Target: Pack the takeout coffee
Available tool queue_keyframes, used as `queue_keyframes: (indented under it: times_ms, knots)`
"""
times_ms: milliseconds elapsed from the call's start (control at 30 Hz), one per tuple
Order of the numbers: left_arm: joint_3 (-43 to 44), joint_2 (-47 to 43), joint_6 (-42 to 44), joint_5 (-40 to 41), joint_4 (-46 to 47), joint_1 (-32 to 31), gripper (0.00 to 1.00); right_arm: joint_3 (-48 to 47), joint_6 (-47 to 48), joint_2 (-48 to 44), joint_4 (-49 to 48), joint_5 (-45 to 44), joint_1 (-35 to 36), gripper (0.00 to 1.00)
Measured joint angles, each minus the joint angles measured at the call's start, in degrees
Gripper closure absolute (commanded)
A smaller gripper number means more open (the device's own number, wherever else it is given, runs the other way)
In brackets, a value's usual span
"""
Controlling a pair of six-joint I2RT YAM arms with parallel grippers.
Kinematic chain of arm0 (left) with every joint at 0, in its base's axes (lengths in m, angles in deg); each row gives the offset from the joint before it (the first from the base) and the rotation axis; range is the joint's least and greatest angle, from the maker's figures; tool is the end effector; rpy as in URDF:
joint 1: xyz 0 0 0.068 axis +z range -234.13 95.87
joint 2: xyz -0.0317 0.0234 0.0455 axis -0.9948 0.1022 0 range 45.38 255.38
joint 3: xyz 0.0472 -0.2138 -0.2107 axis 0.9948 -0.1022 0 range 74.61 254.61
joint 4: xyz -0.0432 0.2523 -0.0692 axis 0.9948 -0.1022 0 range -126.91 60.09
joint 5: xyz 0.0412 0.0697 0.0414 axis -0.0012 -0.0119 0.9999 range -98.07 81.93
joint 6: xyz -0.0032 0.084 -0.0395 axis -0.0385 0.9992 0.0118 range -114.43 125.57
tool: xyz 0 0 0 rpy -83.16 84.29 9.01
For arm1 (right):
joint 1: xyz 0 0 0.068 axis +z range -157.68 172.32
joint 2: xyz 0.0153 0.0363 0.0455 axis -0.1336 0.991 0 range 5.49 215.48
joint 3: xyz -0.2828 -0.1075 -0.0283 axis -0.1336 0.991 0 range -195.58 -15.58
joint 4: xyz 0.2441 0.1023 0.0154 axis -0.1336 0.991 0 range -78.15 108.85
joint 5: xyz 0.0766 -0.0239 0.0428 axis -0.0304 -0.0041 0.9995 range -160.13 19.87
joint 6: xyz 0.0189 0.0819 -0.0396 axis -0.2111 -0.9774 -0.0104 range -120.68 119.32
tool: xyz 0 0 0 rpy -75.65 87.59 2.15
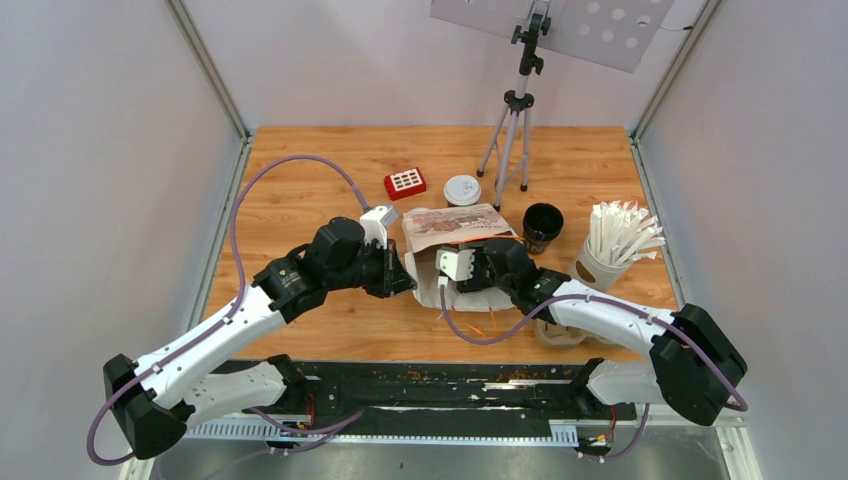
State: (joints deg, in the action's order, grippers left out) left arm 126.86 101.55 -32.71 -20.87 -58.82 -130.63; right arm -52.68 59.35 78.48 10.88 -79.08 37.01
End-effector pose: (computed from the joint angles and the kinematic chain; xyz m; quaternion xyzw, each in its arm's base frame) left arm 0.1507 -0.1857 0.3179 0.1157 0.8666 -0.3929 0.2852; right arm 0.2215 0.2008 0.2096 -0.6780 0.5684 -0.1301 0.4476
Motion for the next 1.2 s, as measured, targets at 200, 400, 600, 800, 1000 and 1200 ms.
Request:
queue_keyframes:
  times_ms: [200, 400, 600, 800, 1000, 1200]
  knots:
    - [-0.02, -0.07, 0.0, -0.17, 0.11, 0.0, 1.0, -0.31, -0.02, -0.33, 1.2, 0.07, -0.13, 0.16]
    - [-0.02, -0.07, 0.0, -0.42, 0.46, -0.02, 1.0, -2.6, -0.61, -1.22, 6.62, 0.52, -0.17, 0.13]
    - [-0.02, -0.07, 0.0, -0.59, 0.46, -0.02, 1.0, -4.11, -1.01, -1.73, 10.56, 0.9, -0.2, 0.12]
    - [0.0, -0.07, 0.0, -0.59, 0.42, -0.02, 1.0, -5.75, -1.07, -2.73, 14.93, 1.51, -0.09, 0.11]
    - [0.0, -0.07, 0.0, -0.59, 0.42, -0.02, 1.0, -7.65, -1.44, -4.11, 19.78, 2.23, 0.24, 0.1]
    - [0.57, -0.02, 0.0, -0.66, 0.42, -0.02, 1.0, -10.1, -1.88, -5.33, 25.79, 2.75, 0.28, 0.1]
